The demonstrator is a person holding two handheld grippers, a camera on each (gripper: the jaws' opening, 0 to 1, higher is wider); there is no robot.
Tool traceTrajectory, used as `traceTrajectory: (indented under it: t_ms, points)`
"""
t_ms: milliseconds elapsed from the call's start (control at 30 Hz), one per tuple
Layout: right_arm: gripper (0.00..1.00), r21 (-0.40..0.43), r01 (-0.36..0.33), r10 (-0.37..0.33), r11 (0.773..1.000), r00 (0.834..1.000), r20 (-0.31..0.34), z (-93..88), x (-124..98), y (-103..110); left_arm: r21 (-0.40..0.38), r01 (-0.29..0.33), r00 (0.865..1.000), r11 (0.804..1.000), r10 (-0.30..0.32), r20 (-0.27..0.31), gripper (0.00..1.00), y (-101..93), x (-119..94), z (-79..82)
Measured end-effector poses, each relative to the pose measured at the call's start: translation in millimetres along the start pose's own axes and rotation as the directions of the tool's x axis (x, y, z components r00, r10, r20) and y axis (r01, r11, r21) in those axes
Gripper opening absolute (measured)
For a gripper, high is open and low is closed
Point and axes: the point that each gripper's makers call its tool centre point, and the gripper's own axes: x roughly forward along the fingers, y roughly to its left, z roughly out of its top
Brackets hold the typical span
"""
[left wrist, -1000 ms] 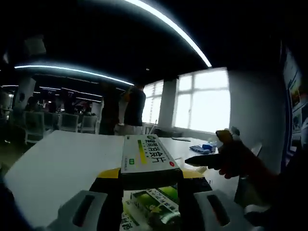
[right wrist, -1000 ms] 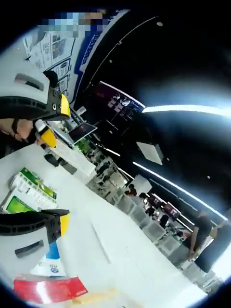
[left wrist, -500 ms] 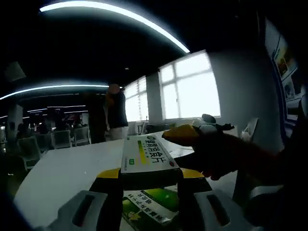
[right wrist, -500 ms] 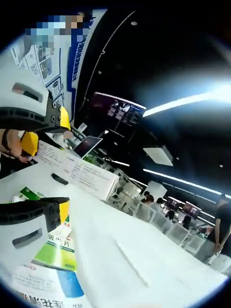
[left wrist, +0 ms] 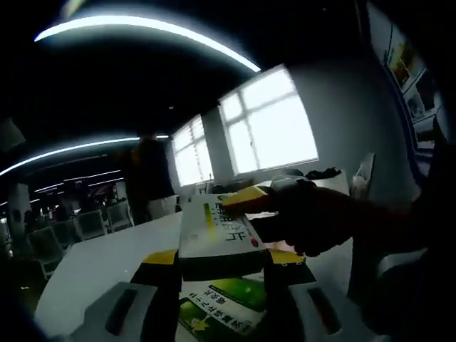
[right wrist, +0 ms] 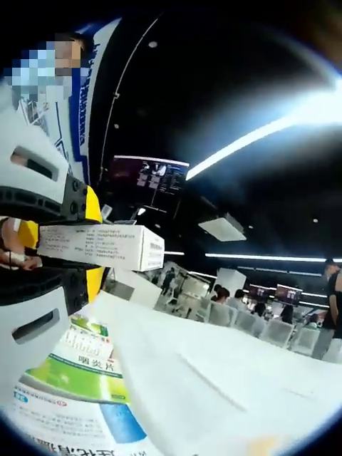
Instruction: Arrange the small medicine boxes into an aligned row inside the storage area until every box is upright, visible, and separated from the surrounding clutter.
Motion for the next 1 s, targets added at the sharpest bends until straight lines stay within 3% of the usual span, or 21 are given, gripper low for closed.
traceTrajectory:
  t_ms: [67,167,367,400,467,533,667,767,800,867,933,967,1000]
  points:
    - [0.18,0.003,-0.001,0.001,1.0,1.0,-0.004,0.4,-1,0,-0.002,0.007,1.0,1.0,-0.007,0.002,0.45,-0.3,0,0.1]
    - [0.18,0.014,-0.006,0.006,1.0,1.0,0.0,3.0,-5,0,-0.114,0.064,0.998,0.991,-0.062,0.026,0.46,-1.6,0,-0.6]
    - [0.17,0.028,-0.016,0.016,0.999,1.0,0.008,9.5,-13,3,-0.308,0.126,0.992,0.943,-0.12,0.038,0.59,7.2,-3,-7.2]
    - [0.17,0.016,-0.011,0.011,1.0,1.0,0.006,11.0,-14,2,-0.391,0.173,0.985,0.904,-0.157,0.073,0.59,9.4,-6,-2.7]
    - [0.17,0.005,-0.011,0.011,1.0,1.0,-0.008,11.2,-16,3,-0.48,0.216,0.976,0.85,-0.183,0.116,0.59,13.8,-10,3.7]
    - [0.18,-0.021,-0.024,0.023,0.999,0.999,-0.025,10.6,-17,6,-0.539,0.257,0.966,0.802,-0.234,0.113,0.57,11.6,-12,3.4]
    - [0.18,-0.082,-0.071,0.066,0.994,0.996,-0.067,1.3,-17,18,-0.659,0.331,0.942,0.675,-0.279,0.188,0.48,13.6,-15,13.6]
    - [0.18,-0.099,-0.118,0.109,0.988,0.99,-0.094,-5.1,-16,28,-0.698,0.371,0.923,0.612,-0.324,0.207,0.45,6.5,-15,15.2]
    - [0.18,-0.102,-0.126,0.116,0.987,0.988,-0.097,-7.0,-15,30,-0.71,0.393,0.909,0.585,-0.365,0.202,0.44,-1.9,-14,13.7]
    - [0.18,-0.127,-0.16,0.145,0.979,0.982,-0.123,-11.8,-15,37,-0.712,0.408,0.9,0.571,-0.382,0.209,0.4,-8.6,-13,14.1]
    - [0.18,-0.167,-0.187,0.162,0.968,0.975,-0.153,-16.3,-14,43,-0.758,0.449,0.879,0.472,-0.385,0.282,0.37,-14.0,-15,23.7]
    - [0.18,-0.179,-0.191,0.162,0.965,0.973,-0.163,-18.0,-13,45,-0.76,0.471,0.868,0.448,-0.391,0.307,0.35,-13.4,-16,26.1]
    - [0.18,-0.191,-0.198,0.166,0.961,0.971,-0.173,-20.5,-13,48,-0.761,0.471,0.866,0.445,-0.395,0.305,0.33,-14.1,-15,24.8]
